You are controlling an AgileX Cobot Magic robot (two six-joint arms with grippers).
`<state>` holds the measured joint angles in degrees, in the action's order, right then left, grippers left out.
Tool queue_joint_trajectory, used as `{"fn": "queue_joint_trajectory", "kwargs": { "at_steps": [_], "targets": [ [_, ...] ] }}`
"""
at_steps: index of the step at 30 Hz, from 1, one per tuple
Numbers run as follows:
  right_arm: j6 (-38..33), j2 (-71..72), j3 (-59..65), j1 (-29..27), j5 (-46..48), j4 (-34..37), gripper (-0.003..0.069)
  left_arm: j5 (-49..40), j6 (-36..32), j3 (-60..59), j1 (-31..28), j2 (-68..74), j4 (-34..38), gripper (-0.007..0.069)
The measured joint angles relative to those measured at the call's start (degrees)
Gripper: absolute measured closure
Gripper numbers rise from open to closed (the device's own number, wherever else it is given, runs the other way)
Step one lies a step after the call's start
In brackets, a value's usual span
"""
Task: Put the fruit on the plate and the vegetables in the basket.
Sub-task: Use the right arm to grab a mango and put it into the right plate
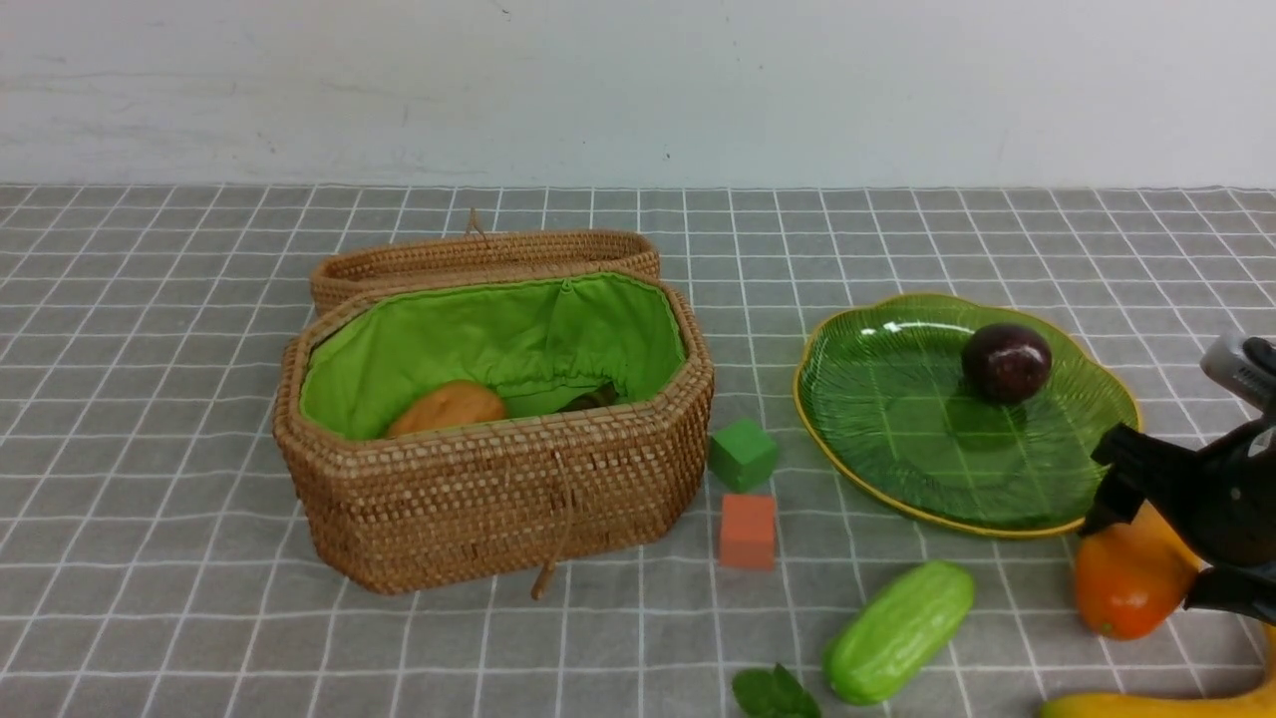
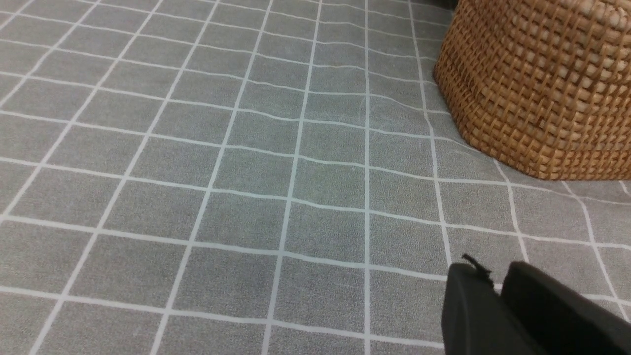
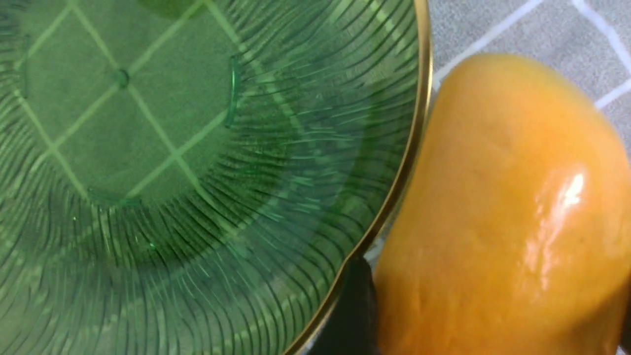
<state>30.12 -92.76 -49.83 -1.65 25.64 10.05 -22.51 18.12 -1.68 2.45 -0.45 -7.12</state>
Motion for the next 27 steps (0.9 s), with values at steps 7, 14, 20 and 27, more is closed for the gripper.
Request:
{"fn": "queue_joint_trajectory", "kwargs": {
  "at_steps": [7,14,20,27],
  "targets": [
    [-0.1,1.3,-0.1,0.0,2.2,-2.2,0.0078,0.0,0.0,0.0,0.0,0.0,0.0,0.0522],
    [-0.1,7.4,-0.1,0.0,2.5,-3.2,0.0078,0.0,0.0,0.0,0.0,0.0,0.0,0.0513],
    [-1.9,13.7,-0.7,2.0,-0.6,-3.1,0.0078,0.0,0.0,0.0,0.0,0.0,0.0,0.0505],
    [-13.1,4.3,-15.7,10.8,1.7,-0.8,0.0078,0.0,0.0,0.0,0.0,0.0,0.0,0.0501]
  ]
}}
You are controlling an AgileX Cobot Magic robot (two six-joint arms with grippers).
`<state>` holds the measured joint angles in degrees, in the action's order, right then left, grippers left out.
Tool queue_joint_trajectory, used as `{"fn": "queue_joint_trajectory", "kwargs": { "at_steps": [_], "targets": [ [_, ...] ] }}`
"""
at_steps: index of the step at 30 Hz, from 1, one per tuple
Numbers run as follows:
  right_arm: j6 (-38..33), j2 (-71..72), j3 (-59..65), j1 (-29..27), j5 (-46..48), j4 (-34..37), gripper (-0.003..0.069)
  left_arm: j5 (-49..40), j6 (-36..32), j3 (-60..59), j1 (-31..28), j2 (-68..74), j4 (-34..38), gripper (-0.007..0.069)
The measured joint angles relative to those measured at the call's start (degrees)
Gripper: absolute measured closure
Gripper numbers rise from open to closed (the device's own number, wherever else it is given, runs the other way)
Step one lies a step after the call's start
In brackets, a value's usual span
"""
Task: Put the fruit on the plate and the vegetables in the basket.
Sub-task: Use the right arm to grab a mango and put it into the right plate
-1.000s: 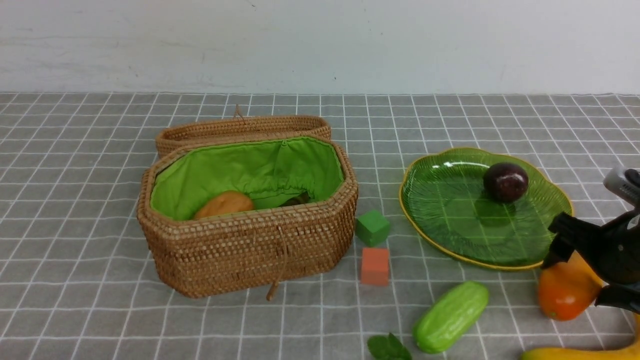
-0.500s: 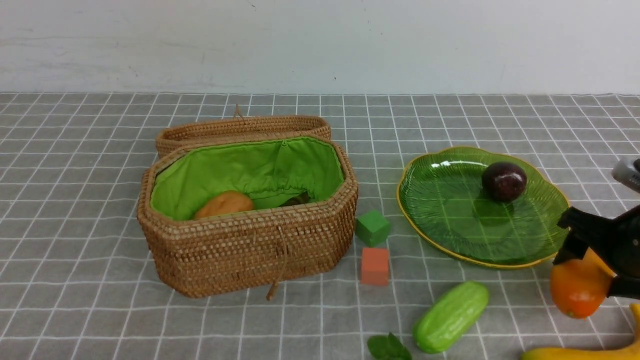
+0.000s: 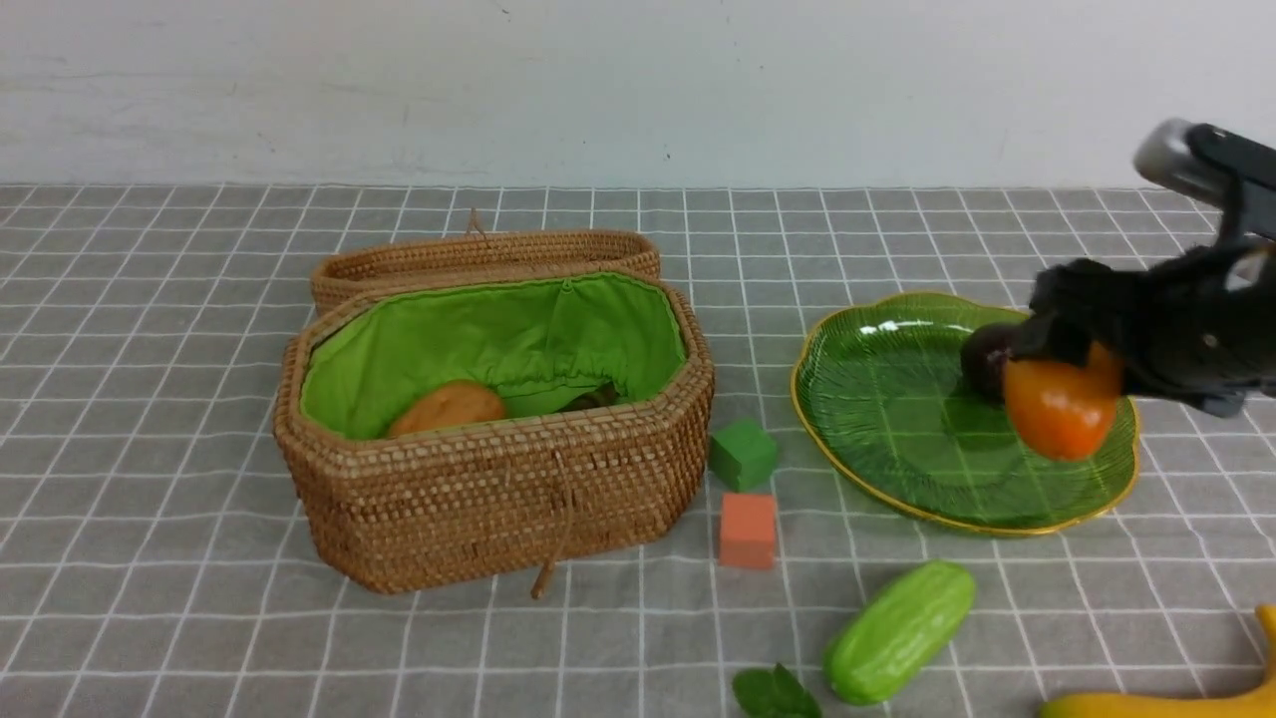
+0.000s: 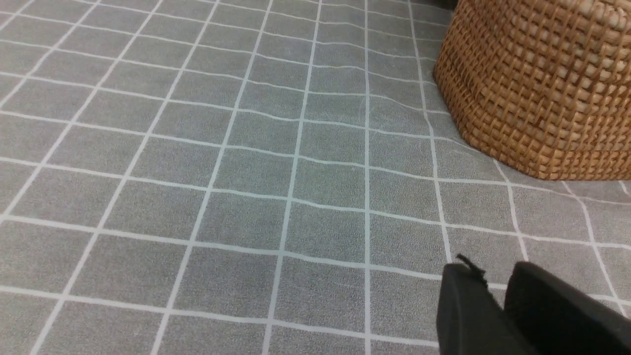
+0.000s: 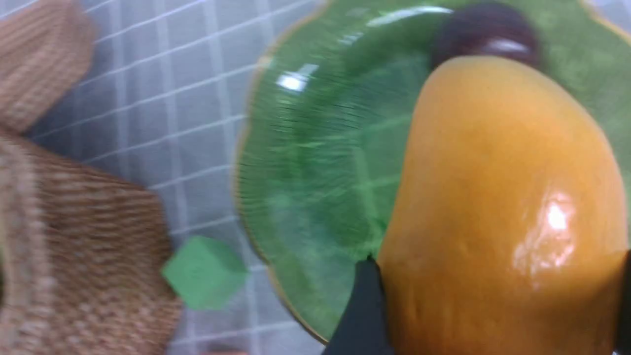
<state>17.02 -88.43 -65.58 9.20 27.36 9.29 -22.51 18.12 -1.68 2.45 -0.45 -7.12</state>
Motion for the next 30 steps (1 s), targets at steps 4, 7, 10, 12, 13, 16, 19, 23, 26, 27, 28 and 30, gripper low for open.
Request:
{"fn": "queue_joint_trajectory", "kwargs": {
  "at_steps": [4,7,10,12,13,16,19,23,26,27,28,30],
  "targets": [
    [-0.4,-9.4,-7.9,0.7,0.1,1.5,0.0079,0.0,0.0,0.0,0.0,0.0,0.0,0.0498],
    [-0.4,-15.4,-11.4,0.6,0.4,3.3,0.0081,0.0,0.0,0.0,0.0,0.0,0.0,0.0496],
    [-0.6,-18.9,-13.1,0.6,0.8,5.4,0.0081,0.0,0.0,0.0,0.0,0.0,0.0,0.0494],
    [-1.7,-20.8,-13.8,0.6,1.1,7.5,0.0081,0.0,0.0,0.0,0.0,0.0,0.0,0.0493],
    [-2.3,-21.0,-13.9,0.6,1.2,8.1,0.0081,0.0,0.0,0.0,0.0,0.0,0.0,0.0491],
    [-3.6,-21.1,-14.2,0.6,1.9,9.3,0.0067,0.0,0.0,0.0,0.0,0.0,0.0,0.0488],
    [-3.7,-21.1,-14.2,0.5,2.4,9.4,0.0025,0.0,0.0,0.0,0.0,0.0,0.0,0.0485],
    [-3.5,-20.5,-14.2,0.1,4.6,9.5,-0.0022,0.0,0.0,0.0,0.0,0.0,0.0,0.0480],
    [-3.3,-19.6,-14.3,0.0,6.5,9.3,-0.0008,0.0,0.0,0.0,0.0,0.0,0.0,0.0479],
    [-3.2,-19.5,-14.3,0.0,6.7,9.3,-0.0006,0.0,0.0,0.0,0.0,0.0,0.0,0.0478],
    [-2.8,-18.9,-14.3,0.0,7.7,9.0,0.0001,0.0,0.0,0.0,0.0,0.0,0.0,0.0477],
    [0.2,-17.3,-14.1,0.0,9.8,7.4,0.0016,0.0,0.0,0.0,0.0,0.0,0.0,0.0475]
  ]
}}
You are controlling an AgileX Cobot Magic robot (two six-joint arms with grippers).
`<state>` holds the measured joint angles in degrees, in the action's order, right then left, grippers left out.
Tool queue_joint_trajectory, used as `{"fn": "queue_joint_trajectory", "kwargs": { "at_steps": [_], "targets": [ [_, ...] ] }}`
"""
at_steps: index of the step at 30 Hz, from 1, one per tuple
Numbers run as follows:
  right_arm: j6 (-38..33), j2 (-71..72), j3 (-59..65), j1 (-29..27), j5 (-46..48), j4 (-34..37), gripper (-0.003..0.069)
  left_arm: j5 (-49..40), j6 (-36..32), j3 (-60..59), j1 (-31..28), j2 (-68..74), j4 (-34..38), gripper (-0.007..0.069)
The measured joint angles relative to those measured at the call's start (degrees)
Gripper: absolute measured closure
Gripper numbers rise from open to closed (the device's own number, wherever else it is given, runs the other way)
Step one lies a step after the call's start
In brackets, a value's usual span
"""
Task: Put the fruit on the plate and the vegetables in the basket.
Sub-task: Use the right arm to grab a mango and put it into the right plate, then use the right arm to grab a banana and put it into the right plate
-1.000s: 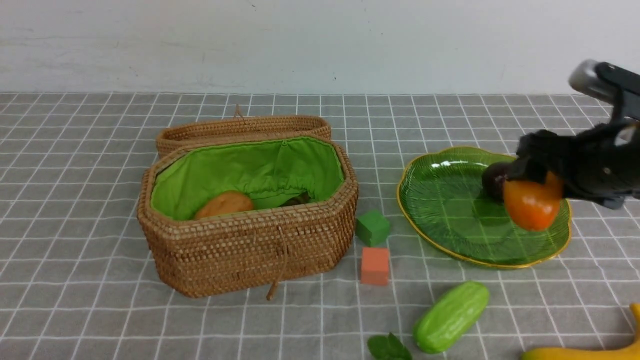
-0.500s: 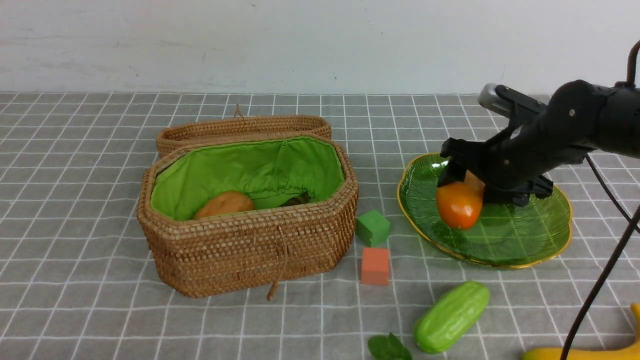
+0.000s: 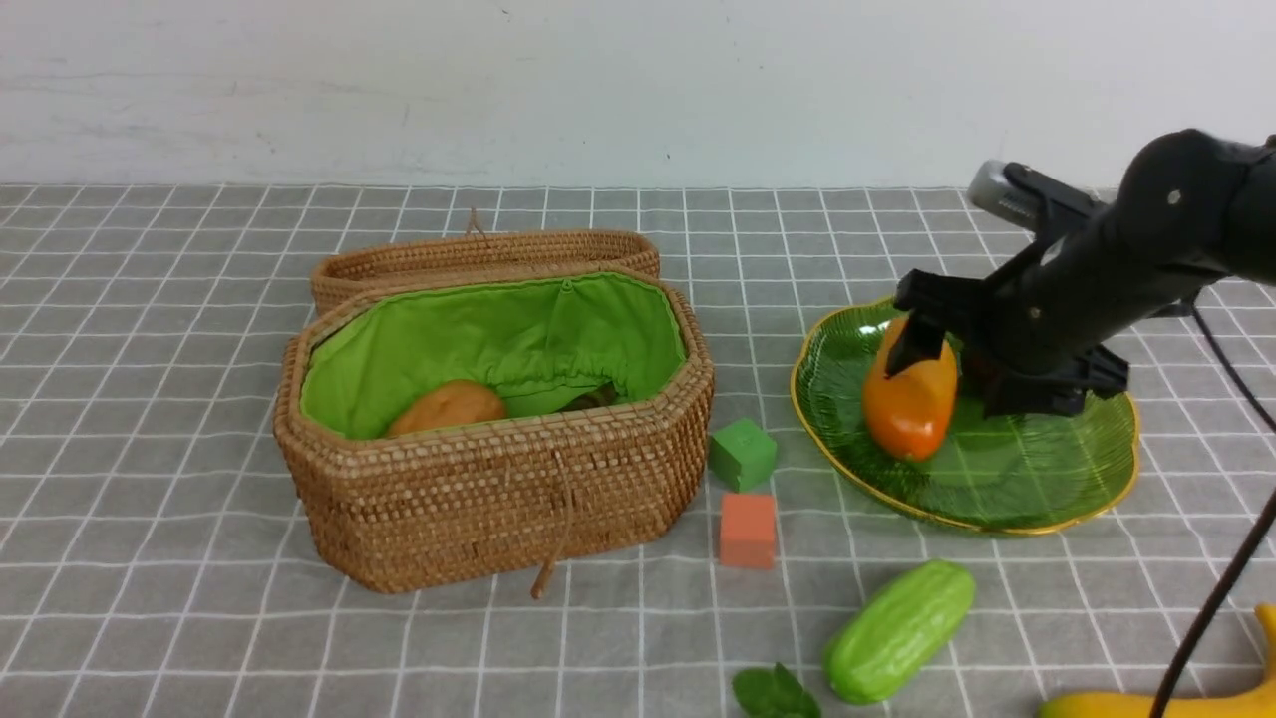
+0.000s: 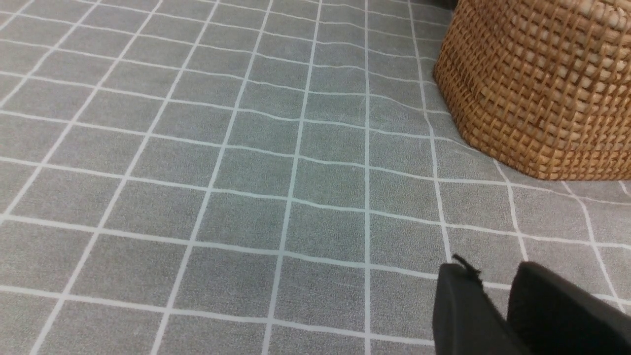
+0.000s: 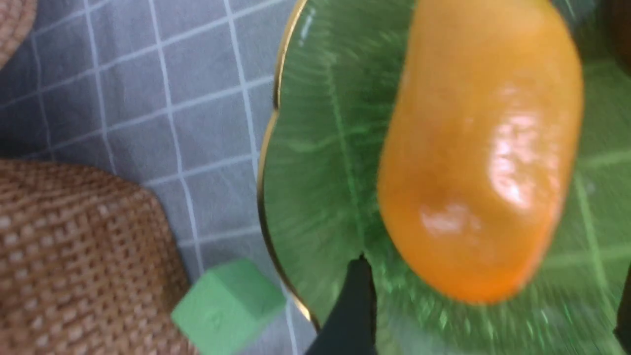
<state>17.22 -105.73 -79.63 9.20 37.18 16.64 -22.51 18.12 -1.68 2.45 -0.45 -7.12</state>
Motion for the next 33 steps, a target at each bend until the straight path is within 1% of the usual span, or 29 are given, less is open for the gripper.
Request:
{"fn": "queue_joint_trajectory", "kwargs": {
  "at_steps": [1,2,3,4,5,7,8,9,10,13,16,20,22,24,25,27,29,31,33],
  "targets": [
    [3.9,2.4,1.0,0.0,2.0,-2.4,0.0034,0.0,0.0,0.0,0.0,0.0,0.0,0.0473],
    [5.0,2.8,1.4,0.0,2.5,-3.0,0.0036,0.0,0.0,0.0,0.0,0.0,0.0,0.0473],
    [9.6,6.2,3.9,0.0,4.3,-6.1,0.0053,0.0,0.0,0.0,0.0,0.0,0.0,0.0470],
    [10.9,6.6,4.6,0.0,4.8,-6.9,0.0055,0.0,0.0,0.0,0.0,0.0,0.0,0.0470],
    [15.6,9.9,8.0,0.0,7.4,-9.7,0.0069,0.0,0.0,0.0,0.0,0.0,0.0,0.0469],
    [22.7,13.7,12.1,0.0,11.1,-12.4,0.0081,0.0,0.0,0.0,0.0,0.0,0.0,0.0469],
    [23.4,14.5,13.1,0.0,11.5,-12.7,0.0083,0.0,0.0,0.0,0.0,0.0,0.0,0.0468],
    [27.6,17.4,16.3,0.0,14.4,-14.5,0.0088,0.0,0.0,0.0,0.0,0.0,0.0,0.0466],
    [29.9,19.0,18.1,0.0,15.5,-15.6,0.0090,0.0,0.0,0.0,0.0,0.0,0.0,0.0465],
    [34.5,24.9,24.7,0.0,16.5,-18.3,0.0097,0.0,0.0,0.0,0.0,0.0,0.0,0.0459],
    [36.3,27.4,28.2,0.0,15.6,-18.9,0.0097,0.0,0.0,0.0,0.0,0.0,0.0,0.0459],
    [38.9,29.3,33.7,-0.2,11.6,-18.9,0.0097,0.0,0.0,0.0,0.0,0.0,0.0,0.0459],
    [39.2,29.4,35.3,-1.1,9.9,-18.4,0.0097,0.0,0.0,0.0,0.0,0.0,0.0,0.0459],
    [39.1,29.4,36.8,-3.6,8.0,-17.1,0.0097,0.0,0.0,0.0,0.0,0.0,0.0,0.0459],
    [39.1,29.4,36.8,-3.6,8.0,-17.0,0.0097,0.0,0.0,0.0,0.0,0.0,0.0,0.0459],
    [37.1,29.4,38.2,-7.2,7.0,-14.3,0.0097,0.0,0.0,0.0,0.0,0.0,0.0,0.0459],
    [35.7,29.4,38.7,-8.6,6.5,-13.2,0.0097,0.0,0.0,0.0,0.0,0.0,0.0,0.0459],
    [32.9,29.4,40.2,-10.9,4.2,-10.6,0.0097,0.0,0.0,0.0,0.0,0.0,0.0,0.0459],
    [32.1,29.4,41.3,-11.7,2.1,-9.9,0.0097,0.0,0.0,0.0,0.0,0.0,0.0,0.0459]
  ]
}}
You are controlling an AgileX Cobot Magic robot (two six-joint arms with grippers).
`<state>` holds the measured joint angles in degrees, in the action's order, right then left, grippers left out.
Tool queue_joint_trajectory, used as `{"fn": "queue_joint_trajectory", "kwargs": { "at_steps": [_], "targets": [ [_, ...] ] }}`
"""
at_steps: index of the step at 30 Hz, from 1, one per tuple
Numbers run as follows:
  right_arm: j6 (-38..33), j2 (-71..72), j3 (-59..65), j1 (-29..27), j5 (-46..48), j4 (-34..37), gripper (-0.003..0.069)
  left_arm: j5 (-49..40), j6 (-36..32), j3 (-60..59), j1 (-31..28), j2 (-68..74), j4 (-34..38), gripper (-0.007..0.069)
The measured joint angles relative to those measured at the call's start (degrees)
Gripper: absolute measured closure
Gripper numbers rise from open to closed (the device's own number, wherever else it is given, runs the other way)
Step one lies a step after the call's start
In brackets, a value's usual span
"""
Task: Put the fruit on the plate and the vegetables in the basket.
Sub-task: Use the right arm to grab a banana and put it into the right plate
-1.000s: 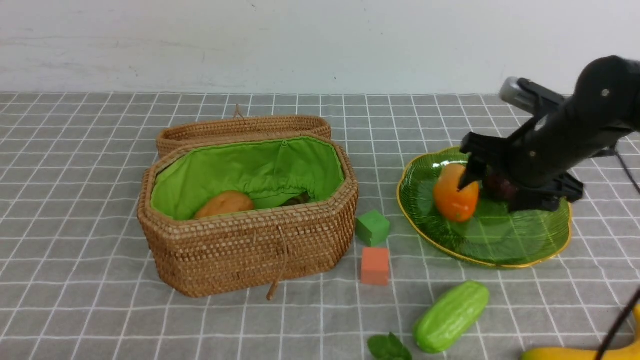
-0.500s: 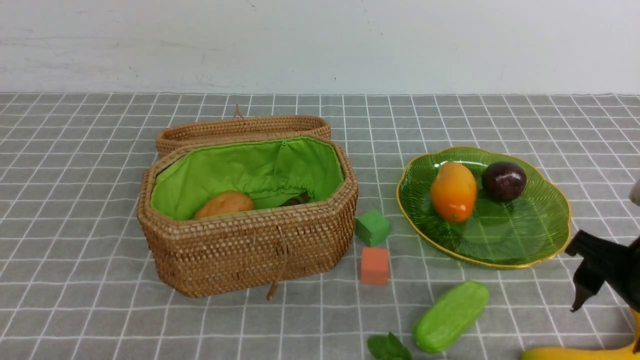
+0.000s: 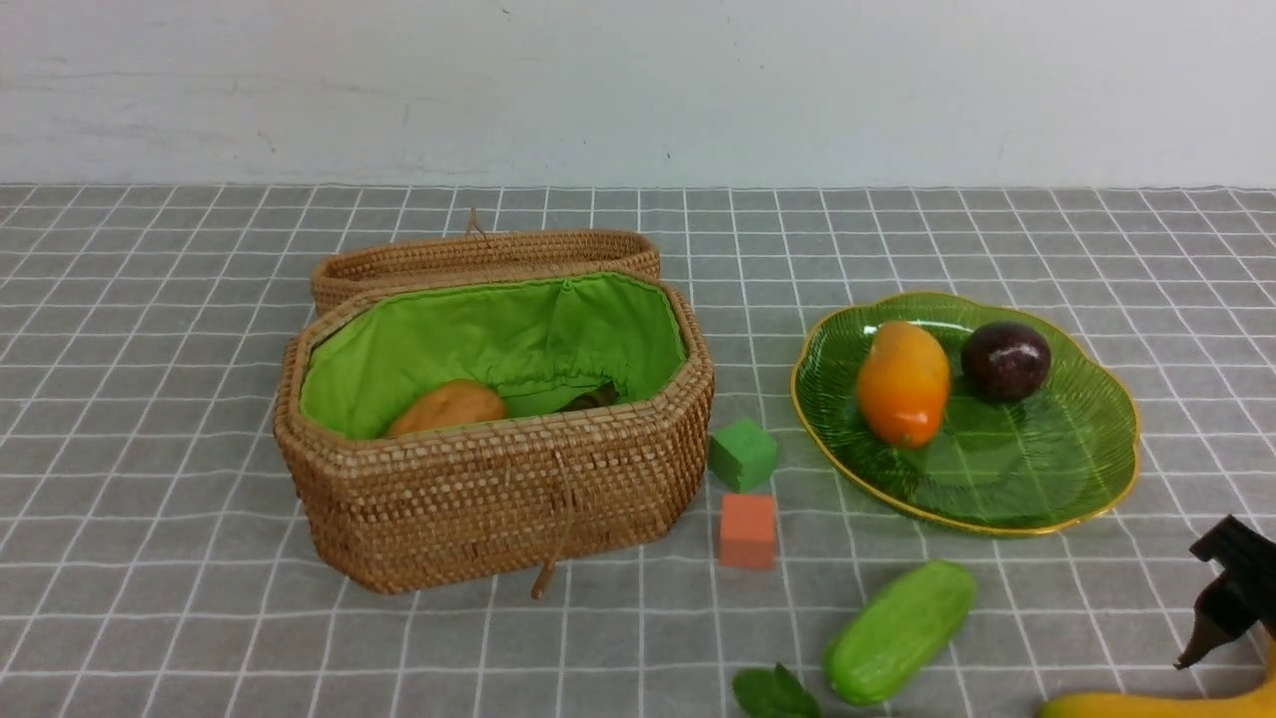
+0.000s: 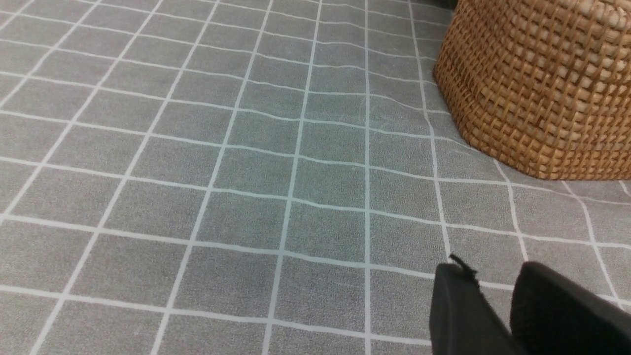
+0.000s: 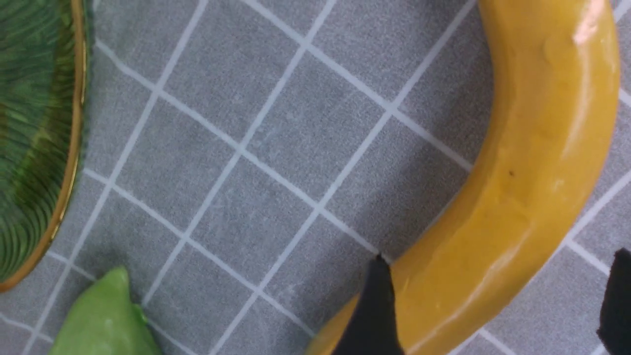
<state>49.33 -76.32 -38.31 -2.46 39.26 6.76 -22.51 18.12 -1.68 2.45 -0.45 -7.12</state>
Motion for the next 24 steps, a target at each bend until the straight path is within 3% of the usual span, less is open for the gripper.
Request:
{"fn": "queue_joint_trajectory", "kwargs": {
  "at_steps": [6,10,15,24],
  "targets": [
    [-1.1,-0.6,5.2,-0.9,-8.9,0.4,0.0110,0.0,0.0,0.0,0.0,0.0,0.0,0.0452],
    [-1.6,-2.4,6.8,-0.9,-11.9,0.3,0.0179,0.0,0.0,0.0,0.0,0.0,-0.1,0.0448],
    [-2.7,-4.4,6.9,-0.9,-14.3,0.1,0.0351,0.0,0.0,0.0,0.0,0.0,-0.1,0.0445],
    [-11.3,0.2,6.6,-0.9,-14.8,4.9,0.0348,0.0,0.0,0.0,0.0,0.0,-0.1,0.0438]
  ]
}}
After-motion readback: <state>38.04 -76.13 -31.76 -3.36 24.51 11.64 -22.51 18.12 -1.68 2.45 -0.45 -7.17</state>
